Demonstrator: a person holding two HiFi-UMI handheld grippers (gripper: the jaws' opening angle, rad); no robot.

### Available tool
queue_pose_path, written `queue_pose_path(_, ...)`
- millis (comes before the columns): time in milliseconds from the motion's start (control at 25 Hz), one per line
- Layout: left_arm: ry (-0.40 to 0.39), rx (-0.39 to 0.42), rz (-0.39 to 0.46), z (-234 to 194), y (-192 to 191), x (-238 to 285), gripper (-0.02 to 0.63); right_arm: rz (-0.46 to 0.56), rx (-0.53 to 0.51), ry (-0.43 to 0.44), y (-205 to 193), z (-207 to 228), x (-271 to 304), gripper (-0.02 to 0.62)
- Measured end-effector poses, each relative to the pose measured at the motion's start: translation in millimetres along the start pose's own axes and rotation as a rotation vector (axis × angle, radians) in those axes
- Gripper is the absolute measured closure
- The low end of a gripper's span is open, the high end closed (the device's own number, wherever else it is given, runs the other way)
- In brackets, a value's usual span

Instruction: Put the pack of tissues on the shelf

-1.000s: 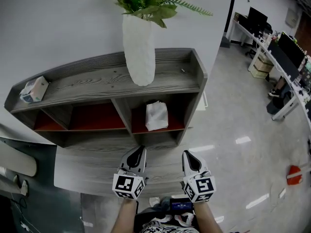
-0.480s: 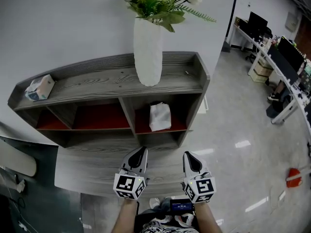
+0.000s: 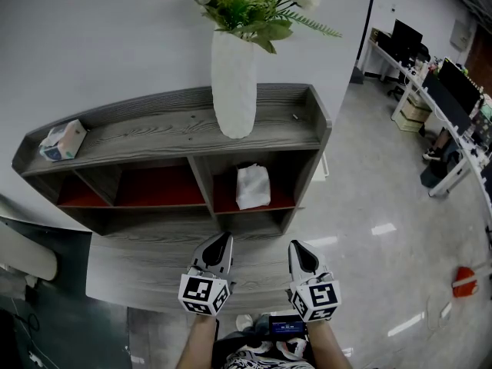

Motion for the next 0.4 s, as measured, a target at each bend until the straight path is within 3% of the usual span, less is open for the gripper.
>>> queue_pose_path(400, 0.006, -0.011, -0.009, -3.6, -4.7, 3.1, 0.597, -0.008, -0.002, -0.002, -1.3, 1.8, 0.9, 0.591)
Point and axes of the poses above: the fingertips, and each gripper's own axes: x forward along the fingers, z to its right, y out of its top, the point moved 1 cm from there along -x, backward along the fingers, and after that the axes turned 3 degrees about -x, right-handed, at the moved point
